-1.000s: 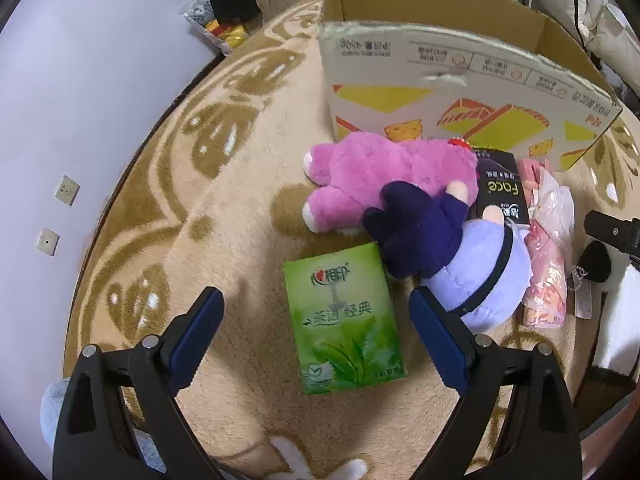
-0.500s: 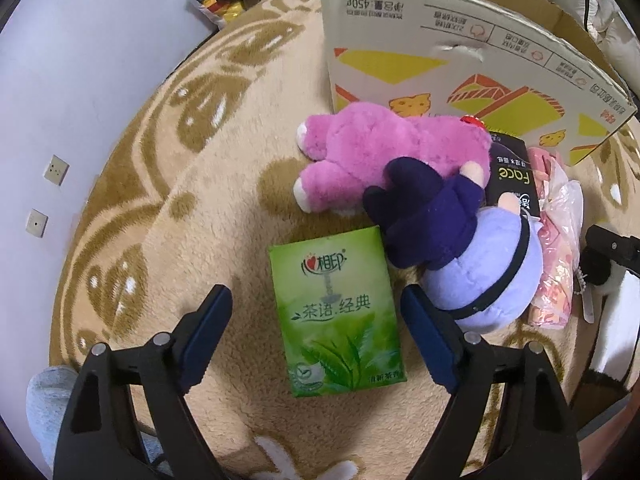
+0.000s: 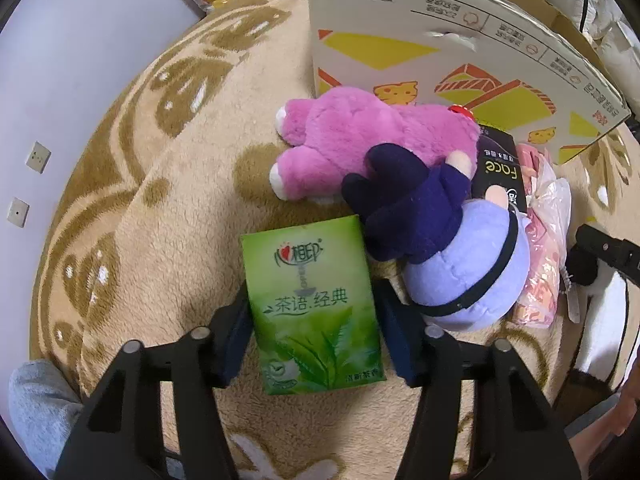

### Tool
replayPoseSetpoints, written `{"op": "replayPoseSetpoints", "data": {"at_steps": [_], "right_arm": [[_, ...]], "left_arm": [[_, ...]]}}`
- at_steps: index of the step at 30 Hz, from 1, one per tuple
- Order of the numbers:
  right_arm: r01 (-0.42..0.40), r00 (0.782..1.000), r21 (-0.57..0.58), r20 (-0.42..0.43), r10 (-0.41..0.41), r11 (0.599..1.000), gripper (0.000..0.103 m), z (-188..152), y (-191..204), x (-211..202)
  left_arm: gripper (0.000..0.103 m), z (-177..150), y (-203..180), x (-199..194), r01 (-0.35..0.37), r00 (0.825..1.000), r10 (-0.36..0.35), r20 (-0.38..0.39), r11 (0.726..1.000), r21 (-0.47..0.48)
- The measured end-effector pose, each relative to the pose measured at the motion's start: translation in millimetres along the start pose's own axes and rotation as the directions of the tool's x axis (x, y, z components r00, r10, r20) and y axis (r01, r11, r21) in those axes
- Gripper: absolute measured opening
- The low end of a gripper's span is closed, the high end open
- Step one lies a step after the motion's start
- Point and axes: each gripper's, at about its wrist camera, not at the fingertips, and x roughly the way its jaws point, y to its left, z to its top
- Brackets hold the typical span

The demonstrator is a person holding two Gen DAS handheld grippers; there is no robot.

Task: Organize soft objects
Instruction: 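Grasp the green tissue pack with the left tool while the right tool grasps the white penguin plush, then carry the green tissue pack and penguin plush over the box with both tools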

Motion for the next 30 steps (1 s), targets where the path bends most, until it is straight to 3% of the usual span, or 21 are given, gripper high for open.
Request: {"op": "replayPoseSetpoints", "data": {"at_steps": [8, 9, 14, 21, 30], "right_arm": [[-0.022, 0.999, 0.007, 0.024, 0.022, 1.0, 0.024, -0.3, -4.5, -11.3], [-0.028, 0.999, 0.004, 0.031, 0.028, 1.0, 0.016, -0.7, -3.8, -13.2], [-0.056, 0.996, -0.015, 0.073, 0.057, 0.998, 0.005, -1.2, -1.5, -25.7], [-0.088, 0.991, -0.032, 0.094, 0.091, 0.996, 0.003, -4.9, 2.9, -35.8], [-0.152, 0.966, -0.075, 0.198, 0.164, 0.986, 0.003, -4.8, 11.9, -59.0]], "left_arm": [[0.054, -5.6, 0.8, -6.1, -0.023, 0.999, 0.023, 0.038, 1.0, 0.004], [0.054, -6.8, 0.5, -8.1, -0.031, 0.998, 0.031, 0.046, 1.0, 0.006], [0.054, -9.9, 1.9, -20.1, -0.055, 0.995, 0.053, 0.088, 0.998, 0.025], [0.054, -15.6, 2.0, -39.7, -0.053, 0.989, 0.051, 0.137, 0.999, 0.013], [0.054, -19.9, 4.3, -58.4, -0.045, 0.976, 0.045, 0.213, 0.999, -0.002]]}}
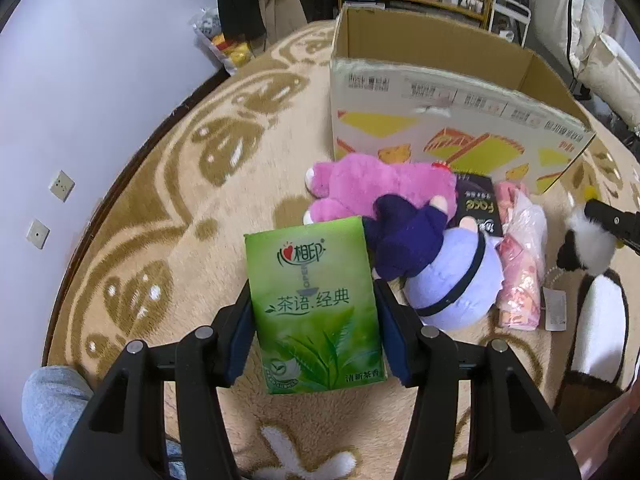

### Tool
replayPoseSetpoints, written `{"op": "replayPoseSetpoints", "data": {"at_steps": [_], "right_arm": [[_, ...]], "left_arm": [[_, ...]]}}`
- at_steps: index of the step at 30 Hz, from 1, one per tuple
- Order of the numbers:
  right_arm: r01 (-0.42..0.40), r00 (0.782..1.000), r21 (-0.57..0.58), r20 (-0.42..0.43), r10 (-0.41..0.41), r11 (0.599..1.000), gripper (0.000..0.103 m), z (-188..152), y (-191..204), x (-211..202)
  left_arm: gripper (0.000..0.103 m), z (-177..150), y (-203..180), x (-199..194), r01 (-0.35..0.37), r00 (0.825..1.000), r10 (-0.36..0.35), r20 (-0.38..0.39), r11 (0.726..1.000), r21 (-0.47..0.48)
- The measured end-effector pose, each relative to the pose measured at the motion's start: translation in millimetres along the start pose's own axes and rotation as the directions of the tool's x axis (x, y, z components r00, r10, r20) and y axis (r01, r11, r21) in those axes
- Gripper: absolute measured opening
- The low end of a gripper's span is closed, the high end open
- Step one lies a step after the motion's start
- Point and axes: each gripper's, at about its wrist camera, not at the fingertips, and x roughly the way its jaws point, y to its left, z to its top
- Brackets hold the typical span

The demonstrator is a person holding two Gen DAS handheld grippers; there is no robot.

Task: Organize soft objects
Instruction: 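Carry the green tissue pack and penguin plush over the box with both tools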

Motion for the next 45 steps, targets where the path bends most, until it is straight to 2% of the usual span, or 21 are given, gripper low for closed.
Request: {"op": "replayPoseSetpoints", "data": {"at_steps": [10, 15, 19, 25, 32, 41, 45], "right_arm": [[-0.019, 0.984, -0.101, 0.175, 0.037, 0.995, 0.003, 10.2, 20.2, -36.8], [-0.026, 0.969, -0.13, 0.242, 0.057, 0.991, 0.003, 16.5, 29.1, -54.6], [-0.04, 0.956, -0.149, 0.282, 0.081, 0.988, 0.003, 25.3, 34.4, -67.5], [-0.037, 0.936, -0.202, 0.337, 0.105, 0.979, 0.003, 43.2, 50.7, -84.5], [-0.031, 0.919, -0.248, 0.375, 0.126, 0.968, 0.003, 64.4, 67.2, -96.5], [-0.012, 0.903, -0.292, 0.408, 0.136, 0.956, 0.003, 93.7, 80.3, -100.7], [-0.002, 0.902, -0.307, 0.41, 0.134, 0.952, 0.003, 104.4, 82.7, -96.2]], "left_arm": [[0.054, 4.7, 3.4, -30.1, -0.004, 0.99, 0.004, 0.141, 1.0, -0.003], [0.054, 9.7, -0.6, -54.2, -0.039, 0.963, 0.031, 0.267, 0.999, 0.024], [0.054, 16.3, -0.6, -67.2, -0.043, 0.94, 0.031, 0.339, 0.999, 0.029], [0.054, 29.1, -1.6, -79.3, -0.044, 0.919, 0.027, 0.394, 0.998, 0.034], [0.054, 63.5, -6.0, -85.3, -0.056, 0.891, 0.033, 0.453, 0.998, 0.038], [0.054, 103.7, -14.1, -81.9, -0.076, 0.866, 0.036, 0.498, 0.995, 0.06], [0.054, 117.8, -15.8, -77.4, -0.064, 0.864, 0.022, 0.504, 0.996, 0.065]]}}
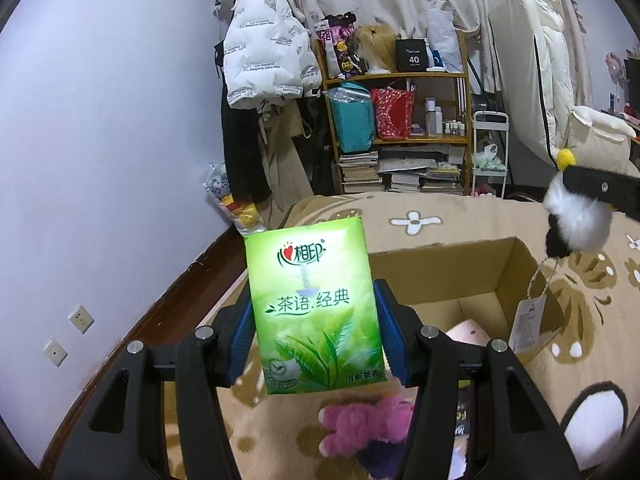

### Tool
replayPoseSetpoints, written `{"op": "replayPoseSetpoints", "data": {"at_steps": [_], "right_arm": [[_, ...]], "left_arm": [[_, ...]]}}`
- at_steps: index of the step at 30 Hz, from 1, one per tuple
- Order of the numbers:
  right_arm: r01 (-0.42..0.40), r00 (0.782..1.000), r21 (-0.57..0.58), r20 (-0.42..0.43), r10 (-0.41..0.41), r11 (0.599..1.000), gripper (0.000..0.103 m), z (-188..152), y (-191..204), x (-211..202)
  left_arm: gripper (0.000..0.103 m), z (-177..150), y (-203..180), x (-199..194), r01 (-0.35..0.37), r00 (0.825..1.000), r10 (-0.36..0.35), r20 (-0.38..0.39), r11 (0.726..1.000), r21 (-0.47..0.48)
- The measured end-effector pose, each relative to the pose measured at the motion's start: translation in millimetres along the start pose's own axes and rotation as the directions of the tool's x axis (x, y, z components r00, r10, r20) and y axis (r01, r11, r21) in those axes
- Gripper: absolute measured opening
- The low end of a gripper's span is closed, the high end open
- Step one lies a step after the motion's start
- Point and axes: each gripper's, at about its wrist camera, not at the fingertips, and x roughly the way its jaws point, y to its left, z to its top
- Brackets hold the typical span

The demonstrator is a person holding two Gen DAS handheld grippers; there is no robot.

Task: Organize soft objects
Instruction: 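Carry the green tissue pack and penguin plush over the box with both tools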

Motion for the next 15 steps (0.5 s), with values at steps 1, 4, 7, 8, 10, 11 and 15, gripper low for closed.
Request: {"op": "replayPoseSetpoints", "data": {"at_steps": [1, 4, 7, 8, 10, 11, 15], "right_arm": [[0.003, 1.0, -0.004, -0.002, -0.003, 1.0, 0.003, 0.8, -0.3, 2.7], [0.009, 1.0, -0.012, -0.01, -0.009, 1.0, 0.003, 1.0, -2.7, 13.0], [0.005, 1.0, -0.006, -0.022, -0.005, 1.0, 0.003, -1.0, -7.0, 22.7], [0.004, 1.0, -0.002, -0.025, -0.004, 1.0, 0.003, -2.1, -8.3, 26.3], [0.0, 0.999, 0.005, -0.037, 0.0, 1.0, 0.003, -5.3, -11.3, 34.6], [-0.002, 0.999, 0.01, -0.044, 0.002, 1.0, 0.003, -7.3, -12.6, 39.1], [-0.008, 0.997, 0.024, -0.072, 0.009, 1.0, 0.003, -16.0, -17.9, 55.1]], "left_arm": [[0.054, 2.2, -0.7, 3.7, 0.002, 1.0, -0.002, 0.002, 1.0, 0.002], [0.054, 5.3, -4.3, 14.2, 0.008, 1.0, -0.008, 0.001, 1.0, 0.013], [0.054, 5.5, -8.8, 23.2, 0.018, 1.0, -0.018, -0.003, 1.0, 0.016], [0.054, 6.0, -10.6, 25.8, 0.021, 1.0, -0.021, -0.006, 1.0, 0.017], [0.054, 3.8, -13.3, 31.8, 0.029, 0.999, -0.029, -0.016, 0.999, 0.019], [0.054, 2.3, -14.6, 34.7, 0.032, 0.999, -0.032, -0.021, 0.999, 0.021], [0.054, -3.2, -20.3, 43.0, 0.049, 0.998, -0.048, -0.035, 0.998, 0.034]]}}
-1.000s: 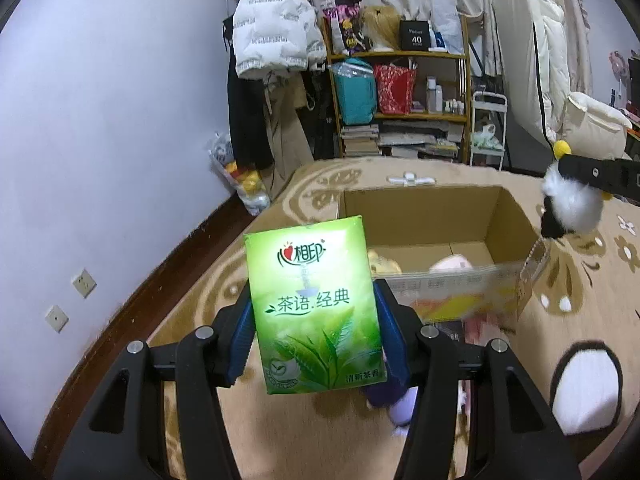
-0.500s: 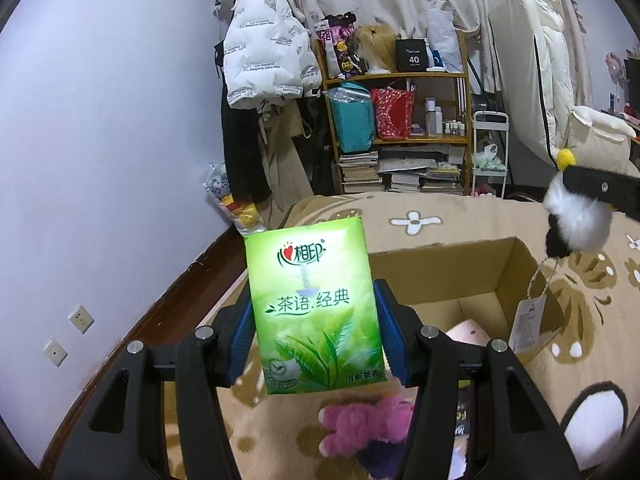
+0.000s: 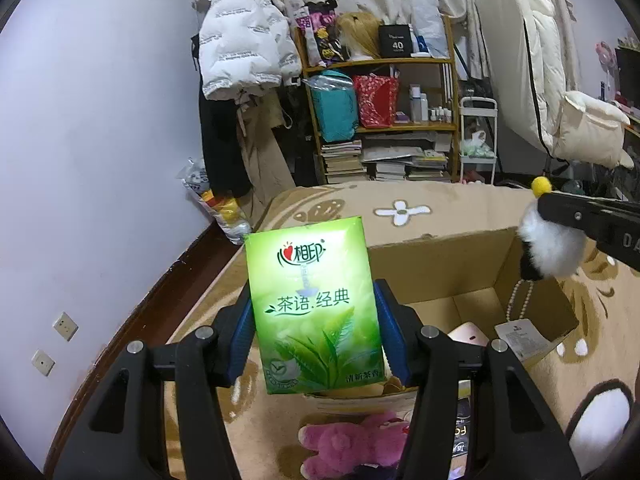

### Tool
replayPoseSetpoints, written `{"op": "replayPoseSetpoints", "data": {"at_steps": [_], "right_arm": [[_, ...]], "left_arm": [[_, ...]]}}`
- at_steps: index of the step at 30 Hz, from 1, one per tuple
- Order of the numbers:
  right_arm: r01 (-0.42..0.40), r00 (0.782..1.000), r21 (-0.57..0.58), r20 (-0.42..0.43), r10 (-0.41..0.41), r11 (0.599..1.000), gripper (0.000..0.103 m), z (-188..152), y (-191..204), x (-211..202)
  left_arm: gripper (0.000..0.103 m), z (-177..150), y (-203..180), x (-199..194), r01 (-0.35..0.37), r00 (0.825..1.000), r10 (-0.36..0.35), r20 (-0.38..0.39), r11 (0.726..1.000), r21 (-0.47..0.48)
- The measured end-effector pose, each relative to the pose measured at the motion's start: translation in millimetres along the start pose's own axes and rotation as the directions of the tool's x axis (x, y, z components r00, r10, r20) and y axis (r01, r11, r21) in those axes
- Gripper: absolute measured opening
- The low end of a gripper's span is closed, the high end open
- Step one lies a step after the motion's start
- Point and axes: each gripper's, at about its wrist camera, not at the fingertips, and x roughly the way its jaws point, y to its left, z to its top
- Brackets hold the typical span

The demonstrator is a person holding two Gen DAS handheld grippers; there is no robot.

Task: Organize soft objects
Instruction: 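Carry the green tissue pack and penguin plush over the box with both tools, then open both tools to drop the tissue pack and penguin into the box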

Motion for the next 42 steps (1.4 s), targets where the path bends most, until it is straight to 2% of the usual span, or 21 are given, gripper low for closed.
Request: {"op": "replayPoseSetpoints", "data": {"at_steps": [12, 28, 31, 34, 39, 41, 42], "right_arm": [[0.004, 0.998, 0.035, -0.059, -0.002, 0.999, 0.003, -17.9, -14.0, 28.9], [0.056, 0.993, 0.006, -0.103, -0.055, 0.998, 0.004, -28.6, -15.2, 42.9], [0.054, 0.992, 0.013, -0.113, -0.052, 0.998, 0.005, -30.0, -16.2, 44.4], [0.051, 0.992, 0.021, -0.12, -0.048, 0.998, 0.006, -31.5, -17.8, 44.3], [0.047, 0.994, 0.075, -0.102, -0.04, 0.996, 0.012, -31.8, -24.6, 35.4], [0.042, 0.995, 0.084, -0.098, -0.034, 0.996, 0.027, -32.0, -25.9, 32.0], [0.043, 0.995, 0.088, -0.096, -0.034, 0.995, 0.043, -32.1, -26.4, 29.4]], "left_arm": [[0.054, -13.4, -10.1, 25.5, 0.073, 0.996, -0.072, -0.048, 0.997, 0.018], [0.055, -25.1, -15.3, 40.1, 0.095, 0.988, -0.091, -0.122, 0.995, 0.03], [0.058, -24.7, -15.4, 37.3, 0.09, 0.989, -0.086, -0.118, 0.995, 0.029], [0.071, -22.9, -12.3, 33.9, 0.081, 0.991, -0.078, -0.112, 0.997, 0.019], [0.085, -18.6, -2.0, 25.5, 0.074, 0.992, -0.076, -0.1, 0.997, -0.016], [0.092, -17.4, 2.9, 21.3, 0.059, 0.993, -0.062, -0.099, 0.998, -0.029], [0.092, -17.4, 5.4, 19.3, 0.053, 0.994, -0.056, -0.099, 0.998, -0.033]]}}
